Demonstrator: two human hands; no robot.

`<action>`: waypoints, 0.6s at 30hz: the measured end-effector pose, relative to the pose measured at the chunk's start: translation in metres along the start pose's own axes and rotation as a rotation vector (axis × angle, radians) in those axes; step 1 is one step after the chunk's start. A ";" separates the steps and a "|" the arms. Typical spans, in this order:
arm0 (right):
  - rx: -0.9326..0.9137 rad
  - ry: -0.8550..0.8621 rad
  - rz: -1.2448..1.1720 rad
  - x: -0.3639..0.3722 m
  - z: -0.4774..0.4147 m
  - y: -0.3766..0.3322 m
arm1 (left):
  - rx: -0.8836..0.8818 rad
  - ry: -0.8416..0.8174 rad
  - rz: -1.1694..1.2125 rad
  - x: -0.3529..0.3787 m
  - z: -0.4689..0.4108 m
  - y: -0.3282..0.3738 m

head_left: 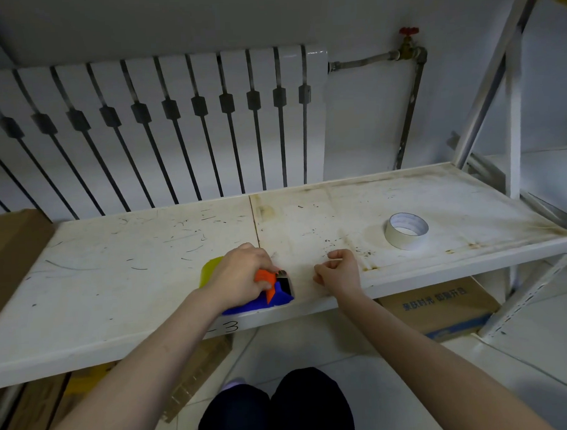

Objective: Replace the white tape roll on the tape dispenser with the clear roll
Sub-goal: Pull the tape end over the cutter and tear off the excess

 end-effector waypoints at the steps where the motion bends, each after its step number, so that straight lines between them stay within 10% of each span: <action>1: 0.003 -0.001 0.013 0.000 0.001 0.000 | 0.007 -0.017 -0.022 0.001 0.000 0.001; 18: -0.064 -0.067 0.086 0.000 0.021 0.002 | 0.052 -0.074 -0.111 -0.001 0.000 0.008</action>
Point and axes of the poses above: each hand's wrist, its own z-axis away from the middle knuckle, its own x-axis out of the palm, y = z × x, the point moved 5 cm from there along -z, towards the middle knuckle, and after that the axes turned 2 degrees about x, right-handed, at the moved point
